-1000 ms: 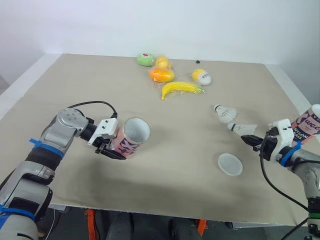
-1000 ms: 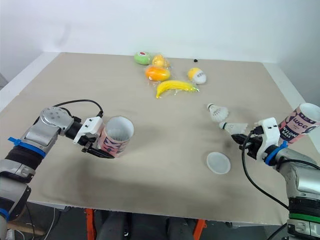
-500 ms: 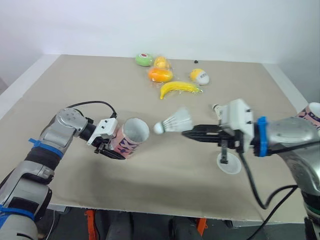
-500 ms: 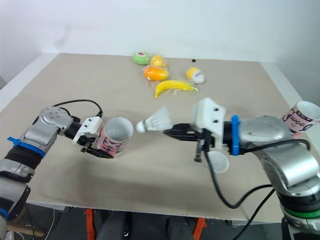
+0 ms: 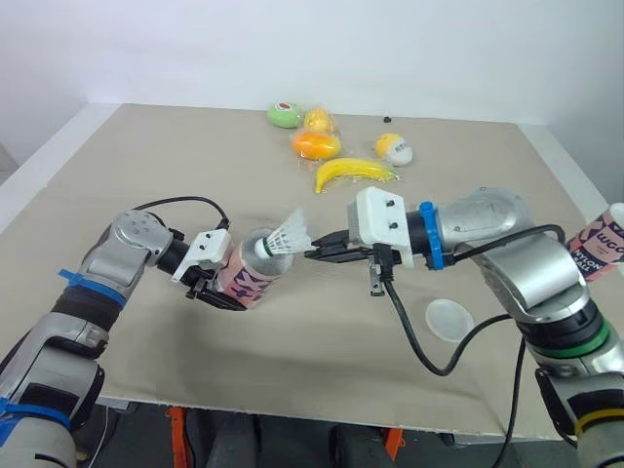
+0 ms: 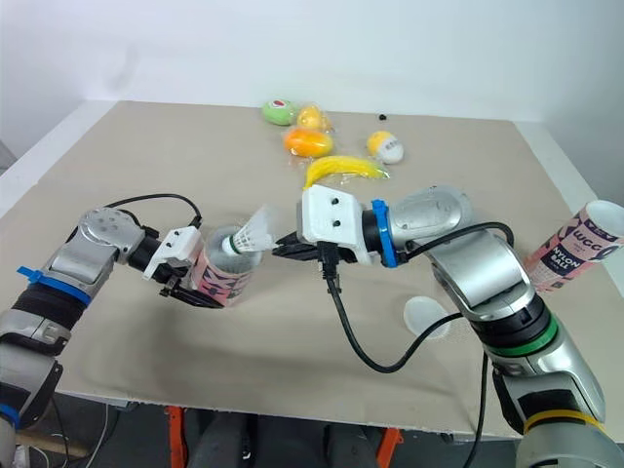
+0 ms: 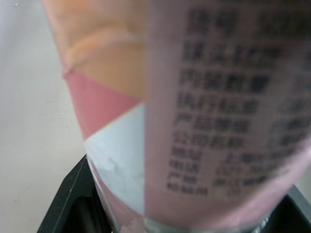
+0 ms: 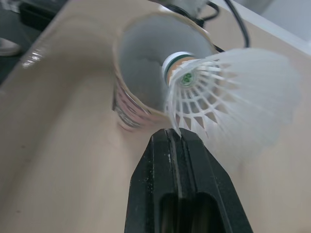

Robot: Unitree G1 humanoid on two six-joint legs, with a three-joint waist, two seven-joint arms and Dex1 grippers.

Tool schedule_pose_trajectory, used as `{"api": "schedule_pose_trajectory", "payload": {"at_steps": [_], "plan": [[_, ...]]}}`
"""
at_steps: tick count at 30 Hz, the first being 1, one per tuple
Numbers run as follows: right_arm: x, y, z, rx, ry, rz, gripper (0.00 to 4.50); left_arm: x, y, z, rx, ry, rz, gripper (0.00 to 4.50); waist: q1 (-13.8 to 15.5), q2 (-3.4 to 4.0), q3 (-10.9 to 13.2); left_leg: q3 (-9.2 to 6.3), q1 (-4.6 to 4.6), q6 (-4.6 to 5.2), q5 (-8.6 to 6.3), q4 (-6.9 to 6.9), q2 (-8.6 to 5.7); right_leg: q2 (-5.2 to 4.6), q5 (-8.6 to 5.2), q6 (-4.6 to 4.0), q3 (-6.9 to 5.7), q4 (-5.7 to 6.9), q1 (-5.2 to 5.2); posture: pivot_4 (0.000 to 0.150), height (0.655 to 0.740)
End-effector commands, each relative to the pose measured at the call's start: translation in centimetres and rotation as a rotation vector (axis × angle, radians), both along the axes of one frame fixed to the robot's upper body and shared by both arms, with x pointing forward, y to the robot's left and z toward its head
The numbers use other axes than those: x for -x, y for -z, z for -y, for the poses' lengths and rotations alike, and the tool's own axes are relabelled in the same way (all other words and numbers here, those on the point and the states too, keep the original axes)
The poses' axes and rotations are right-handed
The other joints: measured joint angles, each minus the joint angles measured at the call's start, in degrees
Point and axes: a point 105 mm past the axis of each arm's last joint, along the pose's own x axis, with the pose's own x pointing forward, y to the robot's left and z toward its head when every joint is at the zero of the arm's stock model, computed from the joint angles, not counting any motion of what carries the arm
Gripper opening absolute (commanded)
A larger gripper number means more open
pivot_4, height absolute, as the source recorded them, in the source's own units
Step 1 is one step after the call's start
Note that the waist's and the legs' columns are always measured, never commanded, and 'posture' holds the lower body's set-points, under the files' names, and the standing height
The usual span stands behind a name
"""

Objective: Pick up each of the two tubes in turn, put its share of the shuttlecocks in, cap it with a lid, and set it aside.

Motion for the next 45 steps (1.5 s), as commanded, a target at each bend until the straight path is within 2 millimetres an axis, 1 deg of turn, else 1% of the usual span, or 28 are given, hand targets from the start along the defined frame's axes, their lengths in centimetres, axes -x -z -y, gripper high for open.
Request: {"api": "schedule_pose_trajectory", "payload": {"at_steps": [1,3,4,5,6,7,9,10,11,13,14,17,20,21,22,25,26,29,31,34,39,45], "plan": [[1.9,-2.5,-0.8,-0.048,-0.125,0.007,1.52,-0.1,-0.1,-0.1,0.002,-0.008,0.009,2.59,0.0,0.00,0.0,0.00,0.00,0.00,0.00,0.00,0.00,0.00,0.01,0.00,0.00,0.00,0.00,0.150,0.6946],[2.7,-3.7,-0.9,-0.102,-0.175,-0.013,2.56,-0.1,-0.1,0.0,0.003,-0.007,0.009,2.59,0.0,0.00,0.0,0.00,0.00,0.00,0.00,0.01,0.01,0.00,0.02,0.01,0.00,0.00,0.02,0.150,0.6946],[2.8,-4.2,-0.8,-0.127,-0.179,-0.016,2.95,-0.1,-0.1,0.0,0.004,-0.007,0.009,2.59,0.0,0.00,0.0,0.00,0.00,0.00,0.00,0.01,0.00,-0.01,0.02,0.02,0.00,0.00,0.03,0.150,0.6946],[2.8,-4.5,-0.7,-0.142,-0.180,-0.017,3.55,0.0,-0.1,0.0,0.005,-0.006,0.008,2.59,0.0,0.00,0.0,-0.01,0.00,0.00,0.00,0.01,0.00,-0.01,0.02,0.02,0.00,0.00,0.04,0.150,0.6946],[2.8,-5.0,-0.4,-0.168,-0.175,-0.025,3.98,0.0,-0.1,0.0,0.006,-0.006,0.008,2.59,0.0,0.00,0.0,0.00,0.00,0.00,0.00,0.01,0.00,-0.02,0.02,0.03,0.00,-0.01,0.04,0.150,0.6946],[2.0,-4.9,0.4,-0.182,-0.115,-0.021,3.98,0.0,0.0,0.1,0.007,-0.005,0.008,2.59,0.0,0.00,0.0,0.00,0.00,0.00,0.00,0.01,0.00,-0.02,0.02,0.03,0.00,-0.01,0.04,0.150,0.6946],[0.6,-4.2,2.3,-0.197,0.011,-0.038,3.98,0.1,0.0,0.1,0.009,-0.004,0.008,2.59,0.1,-0.05,0.0,-0.01,0.00,0.00,0.00,0.01,0.00,-0.01,0.02,0.02,-0.02,-0.01,0.04,0.150,0.6946],[-0.9,-3.2,3.9,-0.198,0.132,-0.045,3.98,0.2,0.0,0.0,0.010,-0.005,0.007,2.59,0.1,-0.09,0.0,-0.03,0.00,0.00,0.00,0.02,0.00,-0.02,0.01,0.02,-0.05,-0.01,0.06,0.150,0.6946],[-1.9,-2.3,5.2,-0.197,0.220,-0.050,3.98,0.2,0.0,0.0,0.011,-0.006,0.007,2.59,0.1,-0.18,-0.1,-0.03,0.00,-0.01,0.00,0.01,0.00,-0.02,0.01,0.01,-0.05,-0.03,0.07,0.150,0.6946],[-3.2,-0.7,7.8,-0.206,0.371,-0.069,3.98,0.3,0.1,-0.1,0.011,-0.007,0.006,2.59,0.0,-0.18,-0.1,0.04,0.00,-0.01,0.00,0.01,0.00,-0.06,0.00,0.00,-0.02,-0.05,0.03,0.150,0.6946],[-3.9,0.3,9.8,-0.223,0.477,-0.085,3.98,0.3,0.1,-0.1,0.011,-0.009,0.005,2.59,0.0,-0.18,-0.1,0.03,0.00,-0.01,0.00,0.00,-0.01,-0.06,0.01,0.01,-0.02,-0.03,0.03,0.150,0.6946],[-4.9,2.4,15.0,-0.270,0.740,-0.099,3.98,0.4,0.2,-0.3,0.008,-0.016,0.002,2.59,0.0,-0.15,-0.1,0.00,0.00,-0.01,0.00,-0.05,-0.01,-0.02,-0.03,0.01,-0.03,-0.01,0.02,0.150,0.6946],[-5.5,3.6,18.3,-0.313,0.919,-0.100,3.98,0.4,0.2,-0.3,0.006,-0.018,0.001,2.59,0.0,-0.14,-0.1,0.00,-0.01,0.00,-0.01,-0.06,-0.03,-0.03,-0.06,0.05,-0.01,-0.02,0.04,0.150,0.6946],[-5.6,4.0,18.9,-0.325,0.958,-0.106,3.98,0.4,0.2,-0.3,0.006,-0.017,0.001,2.59,0.0,-0.13,-0.1,0.00,-0.01,0.00,-0.01,-0.06,-0.04,-0.03,-0.05,0.06,0.00,-0.02,0.04,0.150,0.6946],[-5.7,4.2,19.3,-0.334,0.981,-0.110,3.98,0.4,0.2,-0.3,0.006,-0.017,0.001,2.59,-0.1,-0.12,-0.1,0.00,0.00,0.00,-0.01,-0.06,-0.04,-0.02,-0.04,0.06,-0.01,-0.02,0.04,0.150,0.6946],[-6.2,5.6,19.9,-0.345,1.047,-0.134,3.98,0.4,0.2,-0.2,0.004,-0.013,0.001,2.59,-0.1,-0.12,-0.1,-0.01,0.03,0.00,0.00,-0.05,-0.04,-0.01,-0.01,0.08,0.00,-0.02,0.05,0.150,0.6946],[-6.6,6.3,20.1,-0.352,1.074,-0.147,3.98,0.4,0.2,-0.2,0.003,-0.012,0.001,2.59,-0.1,-0.12,-0.1,-0.01,0.03,0.00,0.00,-0.04,-0.04,-0.01,-0.02,0.11,0.00,-0.02,0.07,0.150,0.6946],[-7.8,7.6,20.3,-0.374,1.121,-0.180,3.98,0.3,0.2,-0.2,0.001,-0.010,0.002,2.59,-0.2,-0.13,-0.1,0.00,0.02,0.00,0.00,0.02,-0.06,-0.03,0.03,0.14,0.03,-0.03,0.09,0.150,0.6946],[-8.8,7.9,20.0,-0.420,1.131,-0.219,3.98,0.3,0.2,-0.2,0.001,-0.009,0.002,2.59,-0.2,-0.12,-0.1,0.02,0.02,0.00,0.00,0.02,-0.06,-0.03,0.04,0.14,0.06,-0.03,0.08,0.150,0.6946],[-9.7,8.4,19.5,-0.437,1.128,-0.243,3.98,0.4,0.2,-0.3,-0.001,-0.009,0.002,2.59,-0.2,-0.07,0.0,0.01,0.02,0.01,0.00,0.01,-0.06,-0.01,0.04,0.14,0.06,-0.02,0.06,0.150,0.6946],[-11.7,9.3,20.0,-0.419,1.187,-0.226,3.98,0.7,0.2,-0.3,-0.002,-0.007,-0.003,2.59,-0.2,-0.07,0.0,0.01,0.02,0.01,-0.01,-0.02,-0.07,0.00,0.00,0.13,0.06,-0.03,0.07,0.150,0.6946],[-13.8,9.5,20.1,-0.407,1.236,-0.204,3.98,0.9,0.3,-0.5,-0.006,-0.011,-0.007,2.59,-0.3,-0.05,0.0,0.01,0.02,0.01,-0.01,-0.06,-0.07,0.01,-0.02,0.11,0.06,-0.02,0.04,0.150,0.6946]]}}
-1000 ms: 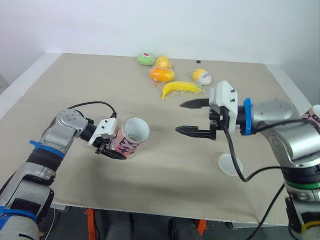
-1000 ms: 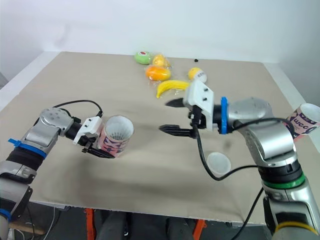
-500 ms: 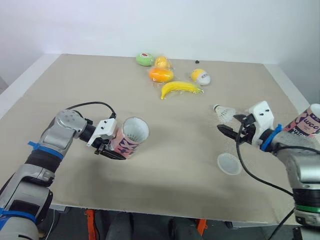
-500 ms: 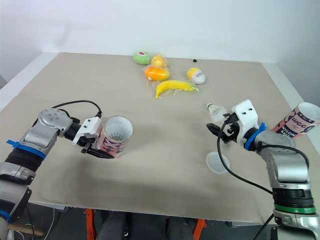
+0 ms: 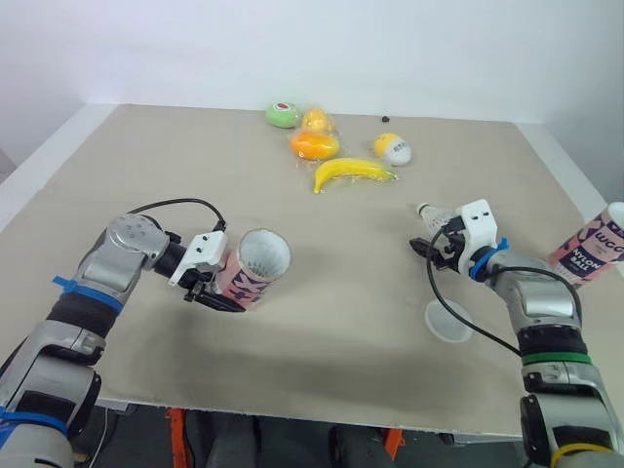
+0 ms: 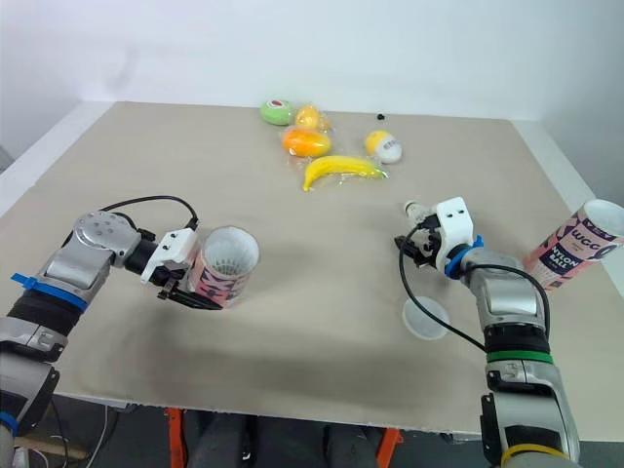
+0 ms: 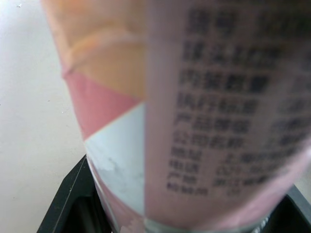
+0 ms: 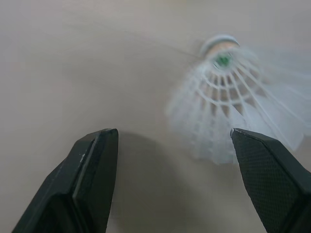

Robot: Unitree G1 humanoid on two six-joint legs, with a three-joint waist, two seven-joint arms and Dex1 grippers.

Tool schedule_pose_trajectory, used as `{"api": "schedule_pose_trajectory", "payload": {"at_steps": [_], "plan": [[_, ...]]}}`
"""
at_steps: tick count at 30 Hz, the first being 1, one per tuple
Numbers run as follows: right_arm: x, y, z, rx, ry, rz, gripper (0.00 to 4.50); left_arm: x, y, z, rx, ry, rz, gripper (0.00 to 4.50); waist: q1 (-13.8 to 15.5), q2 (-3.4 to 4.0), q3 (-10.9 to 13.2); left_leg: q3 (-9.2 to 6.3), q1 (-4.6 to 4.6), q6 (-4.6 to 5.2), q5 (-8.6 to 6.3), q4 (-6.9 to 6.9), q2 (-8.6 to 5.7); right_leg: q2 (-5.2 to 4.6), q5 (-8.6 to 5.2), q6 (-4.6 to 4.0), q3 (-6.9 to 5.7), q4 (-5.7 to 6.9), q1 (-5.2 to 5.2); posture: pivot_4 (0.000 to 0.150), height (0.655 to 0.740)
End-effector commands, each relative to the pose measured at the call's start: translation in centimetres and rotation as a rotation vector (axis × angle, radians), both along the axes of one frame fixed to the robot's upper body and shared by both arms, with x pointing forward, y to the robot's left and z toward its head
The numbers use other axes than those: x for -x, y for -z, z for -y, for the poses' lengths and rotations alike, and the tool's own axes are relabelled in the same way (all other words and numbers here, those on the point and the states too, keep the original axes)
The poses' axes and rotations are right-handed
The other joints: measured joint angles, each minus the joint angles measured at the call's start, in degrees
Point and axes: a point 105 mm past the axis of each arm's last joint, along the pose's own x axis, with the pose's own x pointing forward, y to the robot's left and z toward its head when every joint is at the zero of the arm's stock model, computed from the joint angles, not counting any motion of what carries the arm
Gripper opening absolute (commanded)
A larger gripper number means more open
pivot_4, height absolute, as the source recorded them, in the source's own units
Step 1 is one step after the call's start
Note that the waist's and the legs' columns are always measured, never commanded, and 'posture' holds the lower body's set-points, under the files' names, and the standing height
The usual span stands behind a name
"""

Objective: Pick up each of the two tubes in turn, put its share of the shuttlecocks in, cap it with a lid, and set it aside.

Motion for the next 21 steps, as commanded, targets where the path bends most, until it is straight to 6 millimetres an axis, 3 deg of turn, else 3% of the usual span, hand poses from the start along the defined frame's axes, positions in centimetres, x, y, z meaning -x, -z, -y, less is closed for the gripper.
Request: {"api": "schedule_pose_trajectory", "payload": {"at_steps": [1,2,5,7,8,11,13,17,20,21], "plan": [[-1.4,-1.5,0.1,0.026,0.030,0.056,3.98,0.4,0.2,-0.1,-0.013,0.010,-0.013,2.59,0.0,0.00,0.0,0.00,0.00,0.00,0.00,0.00,0.00,0.00,0.01,-0.01,0.00,0.00,-0.01,0.150,0.6946],[-1.6,-1.5,0.2,0.027,0.033,0.057,3.98,0.5,0.2,-0.1,-0.014,0.011,-0.013,2.59,-0.1,0.00,0.0,0.00,0.00,0.00,0.00,0.00,0.00,0.00,0.01,0.00,0.00,0.01,0.00,0.150,0.6946],[-2.3,-1.8,0.3,0.042,0.057,0.079,3.28,0.6,0.2,-0.1,-0.013,0.012,-0.015,2.59,-0.2,0.00,0.0,0.00,0.00,0.00,0.00,0.00,0.00,0.00,0.00,0.00,0.00,0.01,0.00,0.150,0.6946],[-2.4,-1.9,0.1,0.049,0.044,0.085,2.30,0.6,0.2,-0.1,-0.013,0.012,-0.016,2.59,-0.2,0.00,0.0,0.00,0.00,0.00,-0.01,-0.03,0.00,-0.01,-0.02,-0.01,0.00,0.00,0.00,0.150,0.6946],[-2.4,-1.9,0.0,0.046,0.037,0.086,2.02,0.7,0.2,-0.1,-0.013,0.012,-0.016,2.59,-0.2,0.00,0.0,0.00,0.00,0.01,-0.01,-0.04,0.00,0.00,-0.03,-0.01,0.00,0.00,-0.01,0.150,0.6946],[-2.3,-1.8,0.1,0.048,0.032,0.088,0.37,0.7,0.2,-0.1,-0.013,0.011,-0.017,2.59,-0.2,0.01,0.0,0.00,0.00,0.03,-0.02,-0.06,0.00,0.00,-0.06,-0.02,0.00,0.00,0.00,0.150,0.6946],[-2.1,-1.7,0.4,0.056,0.032,0.091,0.09,0.7,0.3,-0.1,-0.012,0.010,-0.018,2.59,-0.2,0.01,0.0,0.00,0.00,0.03,-0.02,-0.06,0.00,0.00,-0.06,-0.02,0.00,0.01,0.00,0.150,0.6946],[-1.6,-2.0,0.5,0.077,0.014,0.122,0.09,0.7,0.2,0.0,-0.011,0.012,-0.015,2.59,-0.2,0.00,0.0,0.00,0.00,0.03,-0.02,-0.06,0.00,0.00,-0.06,-0.02,0.00,0.01,0.00,0.150,0.6946],[-1.1,-4.1,-0.4,0.064,-0.041,0.200,0.09,0.7,0.1,0.1,-0.005,0.014,-0.014,2.59,-0.2,0.01,0.0,0.00,0.00,0.03,-0.02,-0.06,-0.01,-0.01,-0.06,-0.02,0.00,0.01,0.00,0.150,0.6946],[-0.4,-5.4,-1.7,0.061,-0.118,0.245,0.09,0.7,0.1,0.2,-0.004,0.015,-0.013,2.59,-0.2,0.02,0.0,0.00,0.00,0.03,-0.02,-0.06,0.00,0.00,-0.06,-0.02,0.00,0.01,0.00,0.150,0.6946]]}}
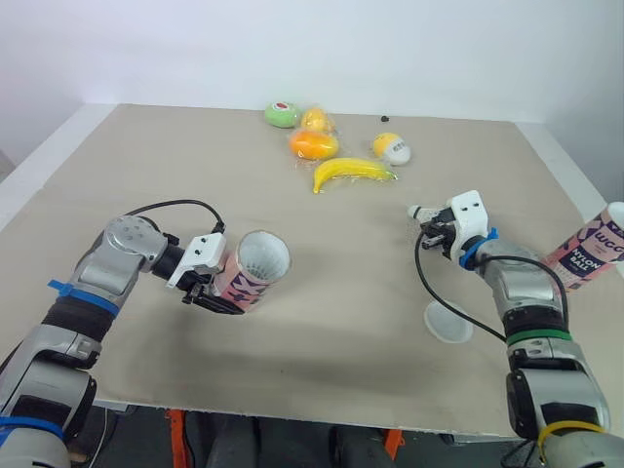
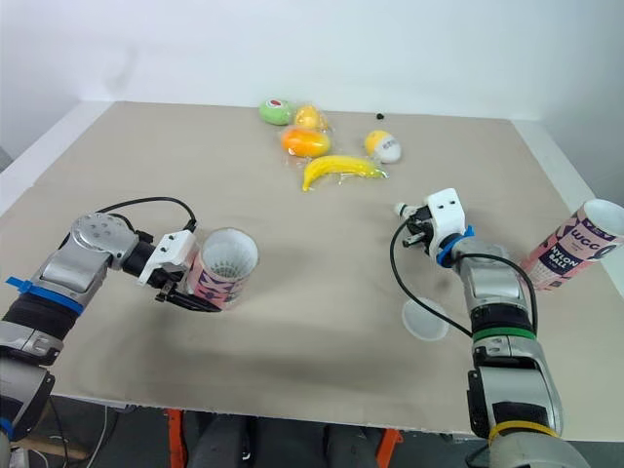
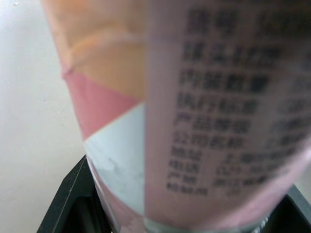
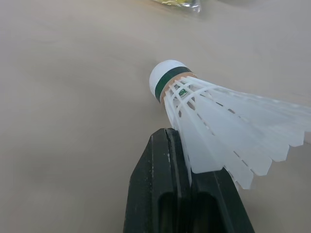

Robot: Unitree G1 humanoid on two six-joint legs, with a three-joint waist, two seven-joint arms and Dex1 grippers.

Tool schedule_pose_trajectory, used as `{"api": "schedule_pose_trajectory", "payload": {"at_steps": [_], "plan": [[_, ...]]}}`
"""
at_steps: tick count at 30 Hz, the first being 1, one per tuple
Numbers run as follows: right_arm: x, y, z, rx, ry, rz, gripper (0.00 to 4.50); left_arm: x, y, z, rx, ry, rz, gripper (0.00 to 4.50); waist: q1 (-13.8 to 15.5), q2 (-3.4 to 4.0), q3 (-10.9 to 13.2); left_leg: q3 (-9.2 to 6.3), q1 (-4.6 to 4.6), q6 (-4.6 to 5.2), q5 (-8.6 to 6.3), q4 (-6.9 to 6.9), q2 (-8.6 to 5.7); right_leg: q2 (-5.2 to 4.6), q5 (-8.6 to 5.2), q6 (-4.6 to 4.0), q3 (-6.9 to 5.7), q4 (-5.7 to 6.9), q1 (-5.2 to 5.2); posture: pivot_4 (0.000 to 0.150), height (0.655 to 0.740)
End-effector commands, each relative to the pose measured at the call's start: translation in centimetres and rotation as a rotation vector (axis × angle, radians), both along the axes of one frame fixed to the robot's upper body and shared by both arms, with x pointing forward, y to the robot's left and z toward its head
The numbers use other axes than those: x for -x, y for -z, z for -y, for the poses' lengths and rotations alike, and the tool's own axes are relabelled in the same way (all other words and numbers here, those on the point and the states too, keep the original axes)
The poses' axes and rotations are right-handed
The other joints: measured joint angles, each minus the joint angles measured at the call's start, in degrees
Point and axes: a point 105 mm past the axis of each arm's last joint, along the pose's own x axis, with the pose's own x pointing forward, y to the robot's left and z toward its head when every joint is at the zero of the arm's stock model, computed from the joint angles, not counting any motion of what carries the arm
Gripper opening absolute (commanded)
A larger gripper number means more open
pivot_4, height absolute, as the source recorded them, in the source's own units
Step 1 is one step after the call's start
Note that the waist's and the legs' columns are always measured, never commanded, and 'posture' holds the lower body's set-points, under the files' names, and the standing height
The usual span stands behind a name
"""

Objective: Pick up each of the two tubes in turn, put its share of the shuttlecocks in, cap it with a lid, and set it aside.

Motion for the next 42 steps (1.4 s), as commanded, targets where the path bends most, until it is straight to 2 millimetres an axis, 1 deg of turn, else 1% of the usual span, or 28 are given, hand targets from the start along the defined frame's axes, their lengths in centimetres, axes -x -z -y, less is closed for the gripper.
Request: {"api": "schedule_pose_trajectory", "payload": {"at_steps": [1,2,3,4,5,6,7,10,12,13,16,18,20,24,26,27,30,31,32,33,34,35,36,37,39,42], "plan": [[2.3,-6.6,-3.7,0.009,-0.253,0.210,0.09,0.3,0.1,0.2,-0.008,0.020,-0.004,2.59,0.0,0.03,0.0,0.00,0.00,0.00,0.00,0.00,0.00,0.00,0.00,0.00,0.00,0.00,0.00,0.150,0.6946],[4.0,-8.0,-5.8,0.020,-0.391,0.249,0.09,0.3,0.1,0.2,-0.008,0.020,-0.004,2.59,0.2,0.12,0.1,0.00,0.00,0.00,0.00,-0.01,0.00,0.00,-0.01,0.01,0.00,0.01,0.00,0.150,0.6946],[6.5,-9.3,-8.5,0.043,-0.567,0.275,0.09,0.2,0.1,0.1,-0.009,0.019,-0.004,2.59,0.2,0.15,0.1,-0.02,-0.06,0.00,0.00,-0.04,0.00,0.00,-0.04,0.02,0.00,0.01,-0.05,0.150,0.6946],[8.9,-10.1,-10.6,0.071,-0.714,0.283,0.09,0.2,0.1,0.1,-0.010,0.018,-0.003,2.59,0.2,0.26,0.1,-0.02,-0.07,0.01,-0.01,-0.04,0.00,0.01,-0.05,0.02,0.00,0.02,-0.05,0.150,0.6946],[10.8,-10.6,-12.0,0.101,-0.825,0.280,0.09,0.2,0.1,0.1,-0.011,0.018,-0.003,2.59,0.2,0.34,0.1,-0.03,-0.07,0.01,-0.01,-0.07,0.00,0.00,-0.06,0.02,0.00,0.02,-0.06,0.150,0.6946],[12.2,-11.0,-13.1,0.134,-0.903,0.278,0.09,0.1,0.1,0.2,-0.011,0.019,-0.002,2.59,0.2,0.34,0.1,-0.03,-0.03,0.01,-0.03,-0.08,0.01,0.02,-0.07,0.02,0.00,0.02,-0.04,0.150,0.6946],[13.0,-11.5,-14.0,0.175,-0.956,0.293,0.09,0.1,0.1,0.2,-0.010,0.020,-0.001,2.59,0.3,0.31,0.0,-0.05,-0.01,0.01,-0.03,-0.08,0.01,0.02,-0.07,0.00,-0.03,0.02,-0.01,0.150,0.6946],[14.2,-12.8,-16.2,0.268,-1.067,0.329,0.09,-0.1,0.0,0.4,-0.008,0.024,0.001,2.59,0.3,0.18,0.0,-0.08,0.04,-0.01,-0.02,0.03,0.05,0.02,-0.09,0.04,-0.11,0.01,0.05,0.150,0.6946],[14.6,-13.1,-17.2,0.325,-1.130,0.338,0.09,-0.2,0.0,0.5,-0.008,0.026,0.003,2.59,0.3,0.16,0.0,0.01,0.04,-0.06,0.03,0.13,0.06,-0.05,-0.15,0.02,-0.08,-0.03,0.03,0.150,0.6946],[14.5,-13.1,-17.6,0.351,-1.149,0.337,0.09,-0.2,0.0,0.6,-0.007,0.027,0.003,2.59,0.3,0.14,0.0,0.02,0.03,-0.09,0.06,0.18,0.06,-0.07,-0.12,0.03,-0.08,-0.03,0.03,0.150,0.6946],[13.8,-12.3,-18.5,0.456,-1.189,0.310,0.09,-0.3,-0.1,0.7,-0.005,0.029,0.005,2.59,0.4,0.11,0.0,0.03,0.03,-0.09,0.09,0.22,0.06,-0.09,-0.08,0.01,-0.08,-0.02,0.00,0.150,0.6946],[13.5,-12.0,-18.8,0.499,-1.206,0.302,0.09,-0.3,-0.1,0.7,-0.005,0.029,0.006,2.59,0.5,0.11,0.0,0.03,0.03,-0.09,0.10,0.21,0.06,-0.08,-0.05,-0.06,-0.08,-0.02,0.00,0.150,0.6946],[13.4,-12.1,-19.2,0.500,-1.229,0.308,0.09,-0.3,-0.1,0.7,-0.005,0.028,0.006,2.59,0.5,0.11,0.0,0.02,0.00,-0.10,0.10,0.19,0.06,-0.08,0.03,-0.26,-0.08,-0.02,-0.01,0.150,0.6946],[13.9,-12.3,-20.6,0.502,-1.315,0.302,0.09,-0.3,-0.1,0.5,-0.005,0.024,0.008,2.59,0.5,0.11,0.0,-0.03,-0.03,-0.10,0.09,0.05,0.05,-0.02,0.07,-0.08,-0.10,0.02,-0.06,0.150,0.6946],[13.7,-12.9,-21.4,0.472,-1.325,0.285,0.09,-0.4,-0.1,0.5,-0.004,0.022,0.009,2.59,0.5,0.11,0.0,-0.04,-0.03,-0.10,0.09,0.04,0.06,-0.01,0.06,-0.08,-0.12,0.02,-0.04,0.150,0.6946],[14.0,-13.0,-21.6,0.458,-1.349,0.277,0.68,-0.4,-0.1,0.5,-0.004,0.022,0.009,2.59,0.5,0.11,0.0,-0.02,-0.03,-0.10,0.09,0.06,0.06,-0.02,0.08,-0.08,-0.10,0.02,-0.06,0.150,0.6946],[15.3,-14.8,-21.8,0.365,-1.418,0.290,2.05,-0.4,-0.1,0.6,-0.002,0.023,0.009,2.59,0.6,0.06,0.0,-0.04,-0.03,-0.15,0.13,0.08,0.08,-0.03,0.11,-0.12,-0.16,0.02,-0.05,0.150,0.6946],[15.6,-15.1,-21.7,0.346,-1.432,0.286,2.36,-0.4,-0.1,0.6,-0.001,0.023,0.009,2.59,0.6,0.07,0.0,-0.04,-0.03,-0.15,0.13,0.08,0.08,-0.03,0.11,-0.12,-0.16,0.02,-0.05,0.150,0.6946],[15.8,-15.1,-21.6,0.340,-1.443,0.279,2.46,-0.4,-0.1,0.6,-0.001,0.024,0.009,2.59,0.6,0.06,0.0,-0.03,-0.03,-0.15,0.13,0.09,0.08,-0.03,0.11,-0.12,-0.15,0.02,-0.05,0.150,0.6946],[16.1,-15.1,-21.4,0.334,-1.458,0.269,3.01,-0.4,-0.1,0.6,-0.001,0.024,0.009,2.59,0.6,0.06,0.0,-0.01,-0.03,-0.15,0.12,0.09,0.08,-0.05,0.12,-0.10,-0.14,0.01,-0.05,0.150,0.6946],[16.2,-15.1,-21.3,0.323,-1.467,0.260,3.35,-0.4,-0.1,0.6,-0.001,0.024,0.009,2.59,0.6,0.06,0.0,-0.01,-0.04,-0.15,0.12,0.08,0.08,-0.05,0.12,-0.10,-0.14,0.01,-0.06,0.150,0.6946],[16.4,-15.1,-21.2,0.314,-1.472,0.253,3.83,-0.4,-0.1,0.6,-0.001,0.024,0.009,2.59,0.6,0.06,0.0,-0.04,-0.04,-0.15,0.12,0.07,0.08,-0.03,0.11,-0.11,-0.15,0.03,-0.06,0.150,0.6946],[16.4,-15.3,-21.1,0.295,-1.472,0.249,4.01,-0.4,-0.1,0.6,-0.001,0.024,0.009,2.59,0.6,0.06,0.0,-0.04,-0.04,-0.15,0.12,0.07,0.08,-0.03,0.11,-0.11,-0.15,0.03,-0.06,0.150,0.6946],[16.4,-15.5,-21.0,0.283,-1.469,0.248,4.29,-0.5,-0.1,0.7,-0.001,0.025,0.010,2.59,0.6,0.06,0.0,-0.04,-0.04,-0.15,0.12,0.07,0.08,-0.03,0.11,-0.11,-0.15,0.03,-0.05,0.150,0.6946],[15.5,-15.8,-20.8,0.257,-1.427,0.250,4.29,-0.5,-0.1,0.7,-0.002,0.025,0.012,2.59,0.6,0.06,0.0,-0.03,-0.04,-0.15,0.12,0.07,0.08,-0.03,0.11,-0.11,-0.15,0.03,-0.05,0.150,0.6946],[13.7,-15.7,-21.1,0.239,-1.341,0.239,4.29,-0.6,-0.1,0.6,-0.003,0.025,0.013,2.59,0.5,0.06,0.0,-0.03,-0.04,-0.15,0.13,0.09,0.09,-0.03,0.14,-0.15,-0.15,0.03,-0.06,0.150,0.6946]]}}
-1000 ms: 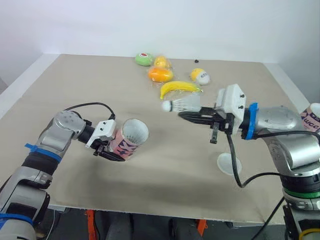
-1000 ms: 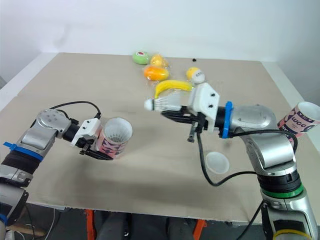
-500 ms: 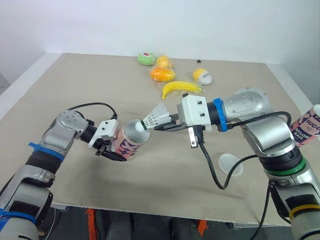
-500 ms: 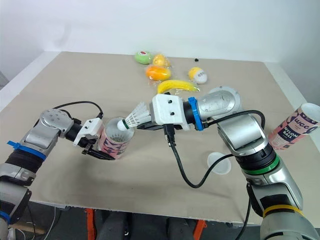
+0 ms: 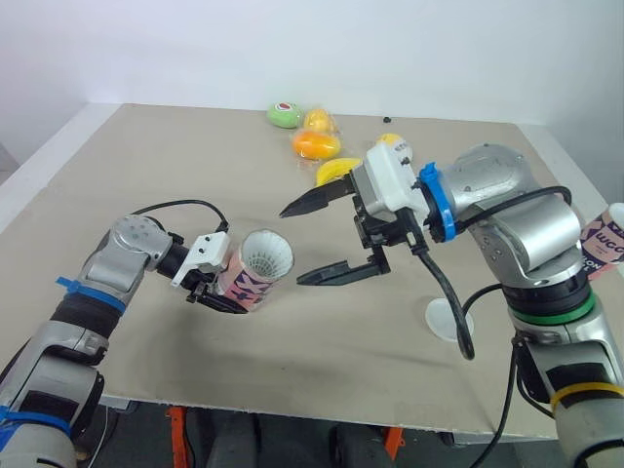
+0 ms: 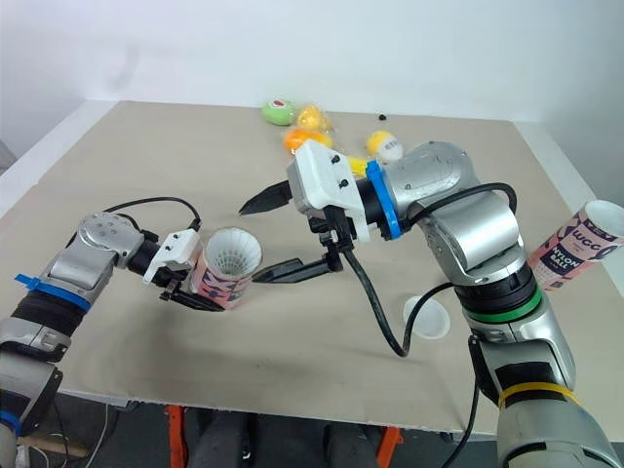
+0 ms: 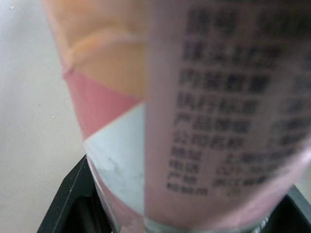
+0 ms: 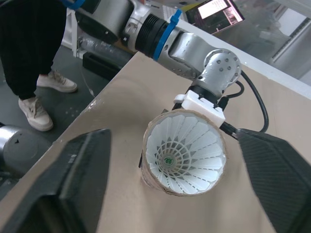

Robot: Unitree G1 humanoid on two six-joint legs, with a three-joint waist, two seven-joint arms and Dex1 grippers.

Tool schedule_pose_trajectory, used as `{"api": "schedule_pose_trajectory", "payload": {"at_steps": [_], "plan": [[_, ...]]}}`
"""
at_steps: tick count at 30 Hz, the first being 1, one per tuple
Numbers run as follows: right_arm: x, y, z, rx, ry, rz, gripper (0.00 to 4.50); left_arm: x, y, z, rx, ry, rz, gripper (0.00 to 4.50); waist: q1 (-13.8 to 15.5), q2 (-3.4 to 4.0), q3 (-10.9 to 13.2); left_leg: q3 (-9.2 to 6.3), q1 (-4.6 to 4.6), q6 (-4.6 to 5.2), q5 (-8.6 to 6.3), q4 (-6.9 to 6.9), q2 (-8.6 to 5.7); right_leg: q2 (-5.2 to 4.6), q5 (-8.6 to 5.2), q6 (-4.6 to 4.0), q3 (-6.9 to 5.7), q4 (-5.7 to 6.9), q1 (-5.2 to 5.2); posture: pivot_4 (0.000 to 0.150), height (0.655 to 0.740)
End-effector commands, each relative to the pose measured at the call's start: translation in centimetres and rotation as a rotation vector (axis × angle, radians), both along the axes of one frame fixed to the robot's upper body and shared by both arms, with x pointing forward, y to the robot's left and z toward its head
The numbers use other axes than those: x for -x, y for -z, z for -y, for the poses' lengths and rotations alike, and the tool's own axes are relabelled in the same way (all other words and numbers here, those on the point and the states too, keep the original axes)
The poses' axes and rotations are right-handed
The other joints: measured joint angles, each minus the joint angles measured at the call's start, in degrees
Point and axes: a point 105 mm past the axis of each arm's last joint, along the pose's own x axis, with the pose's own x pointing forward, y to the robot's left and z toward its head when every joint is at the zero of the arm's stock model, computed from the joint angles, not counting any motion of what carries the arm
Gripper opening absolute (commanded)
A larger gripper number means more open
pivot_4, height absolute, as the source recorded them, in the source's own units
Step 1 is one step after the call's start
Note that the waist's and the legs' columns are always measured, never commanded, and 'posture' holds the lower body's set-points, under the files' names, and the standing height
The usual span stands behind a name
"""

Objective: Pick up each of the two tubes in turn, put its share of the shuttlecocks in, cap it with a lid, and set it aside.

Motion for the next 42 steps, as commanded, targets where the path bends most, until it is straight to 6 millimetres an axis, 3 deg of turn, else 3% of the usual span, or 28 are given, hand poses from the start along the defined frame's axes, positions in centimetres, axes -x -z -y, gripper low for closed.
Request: {"api": "schedule_pose_trajectory", "payload": {"at_steps": [1,3,4,6,10,19,24,34,38,42], "plan": [[-1.8,-1.2,-0.1,-0.043,0.091,0.036,3.73,-0.3,-0.3,0.1,-0.013,0.008,0.021,2.59,0.0,0.00,0.0,0.00,0.00,0.00,0.00,0.01,0.00,0.00,0.00,-0.02,0.00,0.00,0.00,0.150,0.6946],[-1.7,-0.7,-0.3,-0.016,0.071,0.047,2.92,-0.3,-0.3,0.1,-0.014,0.008,0.022,2.59,0.0,0.00,0.0,0.02,0.00,-0.01,0.01,0.02,0.01,0.00,0.01,-0.03,0.00,0.00,-0.02,0.150,0.6946],[-1.7,-0.4,-0.5,0.004,0.063,0.051,2.77,-0.3,-0.3,0.1,-0.014,0.008,0.023,2.59,0.0,0.00,0.0,0.02,0.00,-0.01,0.01,0.02,0.01,0.00,0.01,-0.02,0.00,0.00,-0.02,0.150,0.6946],[-1.8,0.2,-0.8,0.041,0.051,0.068,1.54,-0.4,-0.3,0.1,-0.016,0.007,0.025,2.59,0.0,0.00,0.0,0.02,0.00,-0.01,0.01,0.01,0.01,0.00,0.01,0.00,0.00,0.00,-0.02,0.150,0.6946],[-1.7,0.6,-1.5,0.096,0.004,0.104,0.06,-0.4,-0.3,0.0,-0.015,0.007,0.026,2.59,0.0,0.01,0.0,0.02,0.00,-0.01,0.01,-0.01,0.01,0.02,0.00,0.00,0.00,0.01,-0.04,0.150,0.6946],[-1.9,1.9,-4.1,0.270,-0.092,0.111,0.06,-0.4,-0.2,0.1,-0.011,0.007,0.024,2.59,0.0,0.01,0.0,0.03,0.00,-0.01,0.01,-0.01,0.04,0.03,0.00,-0.03,-0.02,0.02,-0.06,0.150,0.6946],[-2.9,4.6,-5.3,0.450,-0.119,0.130,0.06,-0.3,-0.1,0.3,-0.003,0.010,0.022,2.59,0.0,0.01,0.0,0.02,0.00,-0.01,0.01,0.00,0.04,0.03,0.00,-0.02,-0.04,0.04,-0.06,0.150,0.6946],[-3.5,6.0,-9.3,0.470,-0.153,0.140,0.06,-0.1,0.1,0.1,-0.001,0.001,0.019,2.59,-0.1,-0.04,0.0,0.01,0.01,-0.05,0.03,0.02,0.07,0.04,0.02,-0.03,-0.08,0.09,-0.06,0.150,0.6946],[-3.1,4.7,-8.5,0.431,-0.176,0.108,0.06,0.1,0.2,-0.2,0.001,-0.006,0.018,2.59,-0.1,-0.04,0.0,0.01,0.08,-0.07,0.04,0.02,0.21,0.16,0.01,-0.05,-0.10,0.17,-0.07,0.150,0.6946],[-2.6,0.0,-6.3,0.314,-0.197,0.054,0.06,0.1,0.2,-0.2,0.008,-0.011,0.022,2.59,0.0,-0.07,0.0,0.00,0.02,-0.11,0.06,0.02,0.27,0.21,0.02,-0.11,-0.10,0.18,-0.10,0.150,0.6946]]}}
